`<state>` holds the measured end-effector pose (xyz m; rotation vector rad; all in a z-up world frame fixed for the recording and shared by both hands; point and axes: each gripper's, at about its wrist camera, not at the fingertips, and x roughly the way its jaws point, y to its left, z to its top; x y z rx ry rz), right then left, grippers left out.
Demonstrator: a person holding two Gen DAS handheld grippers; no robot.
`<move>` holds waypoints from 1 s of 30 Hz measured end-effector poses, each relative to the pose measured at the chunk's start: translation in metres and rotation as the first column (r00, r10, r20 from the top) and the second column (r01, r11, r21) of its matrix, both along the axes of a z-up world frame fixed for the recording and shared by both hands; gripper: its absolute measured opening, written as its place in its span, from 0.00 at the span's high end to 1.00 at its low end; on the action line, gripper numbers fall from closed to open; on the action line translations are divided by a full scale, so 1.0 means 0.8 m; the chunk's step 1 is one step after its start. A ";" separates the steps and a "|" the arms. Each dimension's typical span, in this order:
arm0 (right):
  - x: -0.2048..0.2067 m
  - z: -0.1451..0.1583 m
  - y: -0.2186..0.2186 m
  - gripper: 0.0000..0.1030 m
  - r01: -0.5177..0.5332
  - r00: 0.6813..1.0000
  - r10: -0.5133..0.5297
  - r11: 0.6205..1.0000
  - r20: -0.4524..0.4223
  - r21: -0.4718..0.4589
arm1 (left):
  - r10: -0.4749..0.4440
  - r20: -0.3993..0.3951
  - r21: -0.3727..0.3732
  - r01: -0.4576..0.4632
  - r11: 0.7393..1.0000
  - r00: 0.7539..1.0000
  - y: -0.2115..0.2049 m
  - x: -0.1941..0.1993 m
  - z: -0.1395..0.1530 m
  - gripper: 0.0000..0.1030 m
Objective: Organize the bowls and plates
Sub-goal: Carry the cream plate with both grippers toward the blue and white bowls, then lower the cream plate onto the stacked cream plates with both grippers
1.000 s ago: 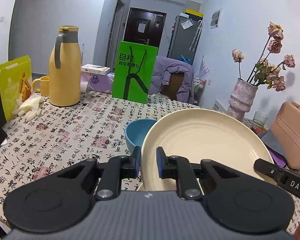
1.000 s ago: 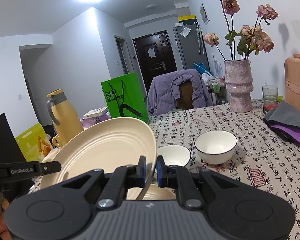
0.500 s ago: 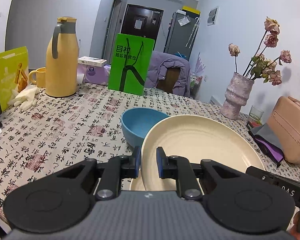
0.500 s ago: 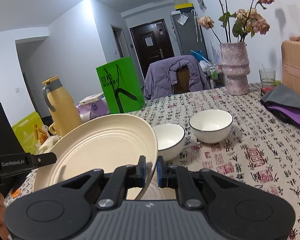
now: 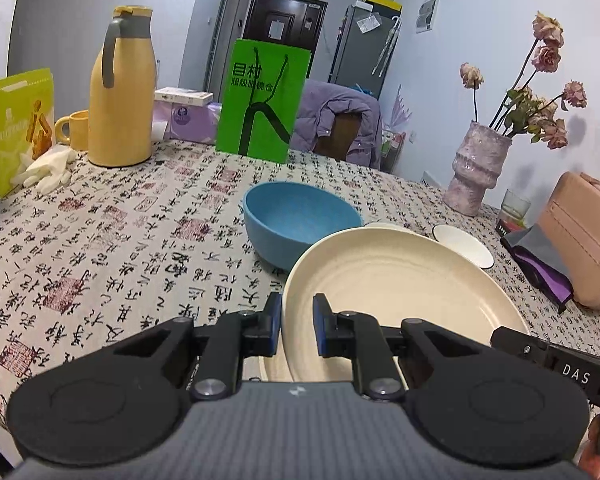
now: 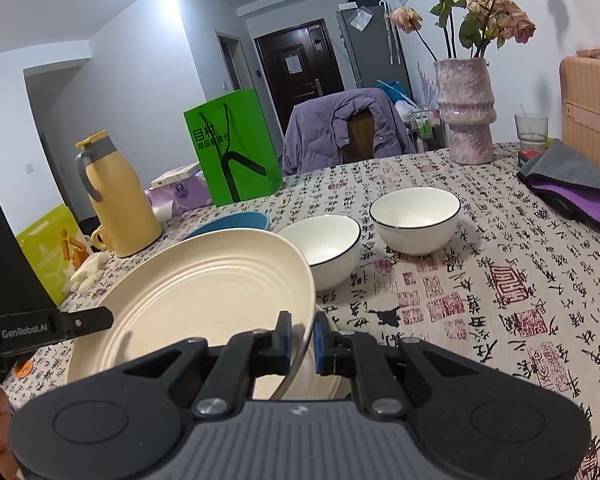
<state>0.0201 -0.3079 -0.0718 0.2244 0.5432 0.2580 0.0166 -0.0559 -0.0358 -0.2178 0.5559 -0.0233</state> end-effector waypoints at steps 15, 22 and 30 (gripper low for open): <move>0.018 -0.028 0.006 0.89 -0.005 0.998 0.003 0.999 -0.060 -0.033 | 0.002 -0.068 0.009 -0.001 1.000 0.998 0.000 0.017 -0.032 0.84; 0.026 -0.037 0.011 0.89 -0.005 0.997 0.001 0.998 -0.071 -0.057 | 0.004 -0.082 0.025 -0.002 1.000 0.997 -0.001 0.026 -0.041 0.84; 0.032 -0.044 0.024 0.86 -0.006 0.998 -0.002 0.991 -0.063 -0.131 | 0.009 -0.074 0.074 -0.004 0.997 0.997 -0.009 0.032 -0.049 0.84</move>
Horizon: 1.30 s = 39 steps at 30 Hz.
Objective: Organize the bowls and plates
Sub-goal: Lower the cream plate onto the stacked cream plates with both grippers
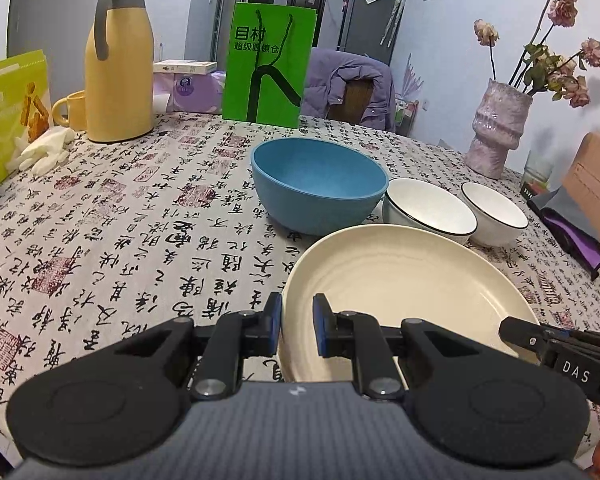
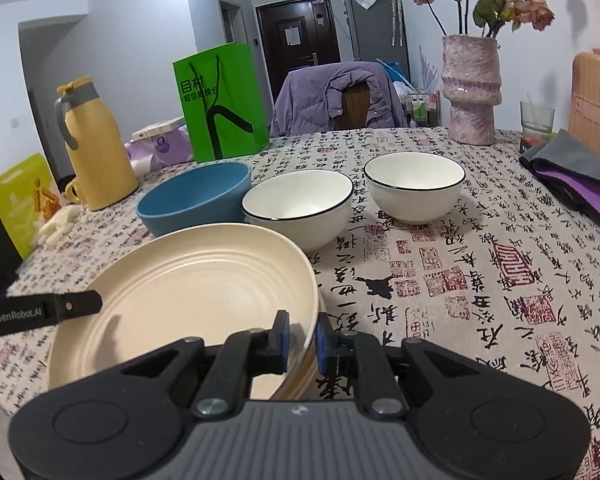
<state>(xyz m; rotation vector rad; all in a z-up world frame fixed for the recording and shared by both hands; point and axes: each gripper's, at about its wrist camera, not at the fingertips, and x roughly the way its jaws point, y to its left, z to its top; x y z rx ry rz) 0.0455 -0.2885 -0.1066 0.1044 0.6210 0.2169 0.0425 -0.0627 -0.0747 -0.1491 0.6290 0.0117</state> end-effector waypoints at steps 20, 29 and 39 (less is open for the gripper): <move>0.001 -0.010 0.032 0.84 -0.001 0.996 0.020 0.978 0.085 -0.210 | 0.000 -0.012 0.071 0.001 0.997 1.000 -0.009 0.015 -0.017 0.84; 0.002 -0.016 0.041 0.82 -0.004 0.994 0.033 0.962 0.101 -0.273 | 0.002 -0.003 0.108 -0.001 0.994 1.000 -0.014 0.018 -0.022 0.84; 0.005 -0.024 0.043 0.82 -0.011 0.995 0.041 0.956 0.093 -0.294 | -0.004 0.002 0.146 0.004 0.989 1.000 -0.021 0.020 -0.028 0.84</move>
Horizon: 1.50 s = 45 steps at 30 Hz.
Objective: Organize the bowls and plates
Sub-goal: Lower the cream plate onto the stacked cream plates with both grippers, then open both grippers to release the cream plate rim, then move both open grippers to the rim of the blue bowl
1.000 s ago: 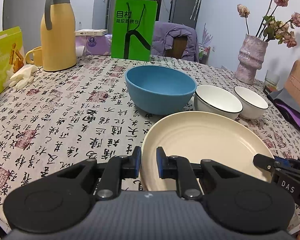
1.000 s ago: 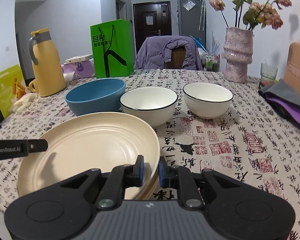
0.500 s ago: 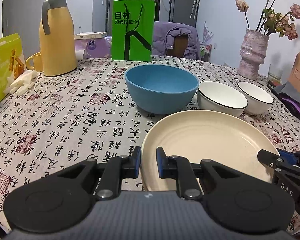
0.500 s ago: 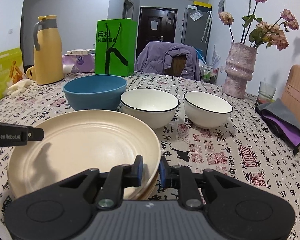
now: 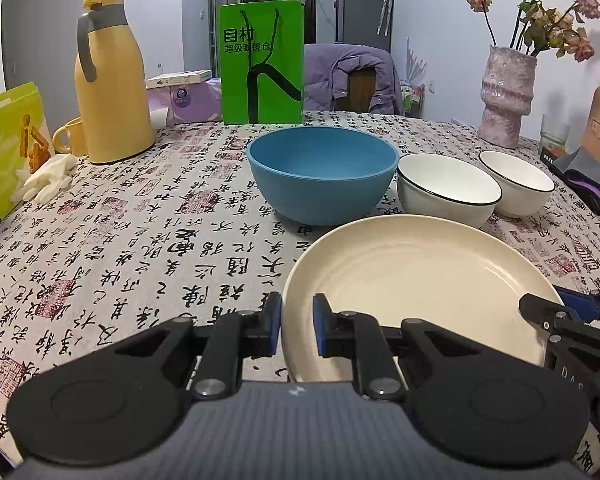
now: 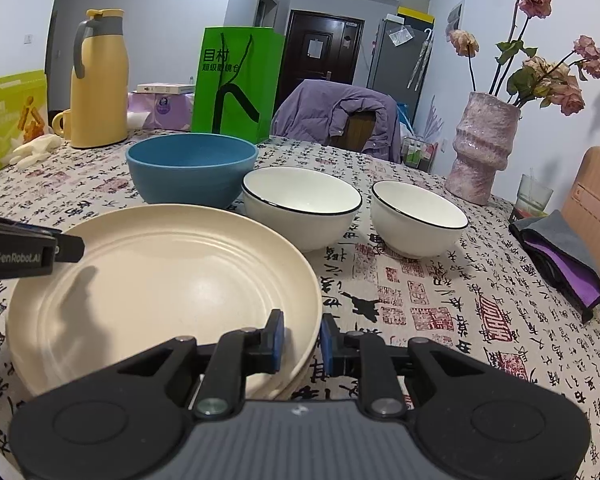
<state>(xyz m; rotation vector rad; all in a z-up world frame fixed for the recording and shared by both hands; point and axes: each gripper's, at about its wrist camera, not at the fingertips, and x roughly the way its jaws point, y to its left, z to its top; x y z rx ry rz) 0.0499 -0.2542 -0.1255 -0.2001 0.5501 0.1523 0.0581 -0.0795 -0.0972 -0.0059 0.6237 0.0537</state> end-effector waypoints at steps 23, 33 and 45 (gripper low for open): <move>0.013 0.018 -0.021 0.27 -0.027 0.999 0.034 0.987 -0.042 0.158 | 0.000 0.014 -0.084 0.001 0.996 1.000 0.026 0.000 0.020 0.22; 0.023 0.034 -0.024 0.00 -0.057 0.997 0.067 0.974 -0.036 0.220 | -0.012 0.090 -0.103 0.021 0.994 0.996 0.035 -0.003 0.045 0.00; 0.043 0.052 -0.019 0.00 -0.056 0.997 0.065 0.972 -0.032 0.230 | 0.002 0.113 -0.111 0.010 0.994 0.994 0.049 0.007 0.063 0.00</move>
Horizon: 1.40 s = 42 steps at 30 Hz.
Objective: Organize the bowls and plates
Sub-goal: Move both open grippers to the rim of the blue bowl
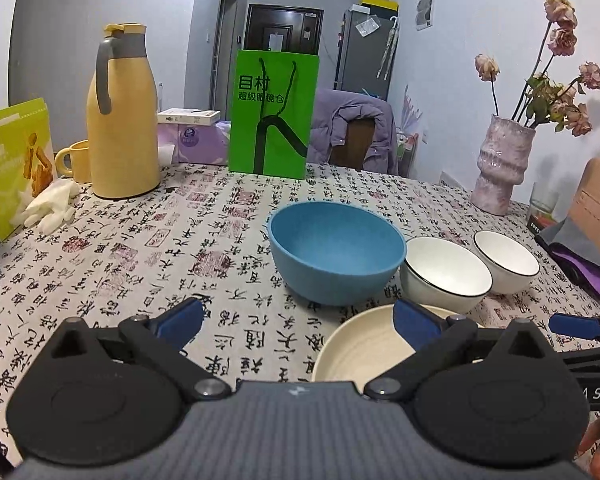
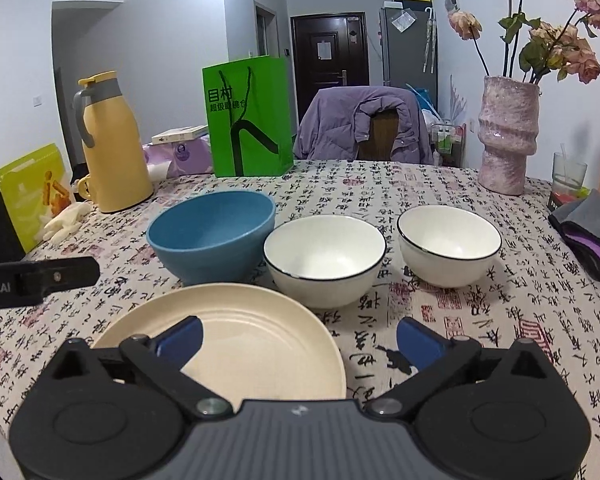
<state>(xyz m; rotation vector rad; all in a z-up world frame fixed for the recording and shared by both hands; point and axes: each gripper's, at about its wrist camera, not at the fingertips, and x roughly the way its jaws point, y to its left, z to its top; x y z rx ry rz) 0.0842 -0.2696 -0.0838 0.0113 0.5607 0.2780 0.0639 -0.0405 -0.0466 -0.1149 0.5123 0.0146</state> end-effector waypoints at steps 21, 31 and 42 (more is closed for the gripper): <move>0.057 0.030 0.022 0.00 -0.038 0.999 0.038 0.999 0.007 -0.001 | 0.040 0.003 -0.033 -0.040 0.999 0.999 0.030 0.045 0.019 0.00; 0.101 0.033 0.034 0.00 -0.048 0.999 0.048 0.998 -0.004 -0.032 | 0.057 -0.030 -0.048 -0.058 0.997 0.998 0.039 0.081 0.010 0.00; 0.154 0.033 0.055 0.04 -0.084 0.996 0.083 0.992 -0.011 -0.092 | 0.081 -0.088 -0.056 -0.086 0.995 0.993 0.045 0.126 -0.005 0.00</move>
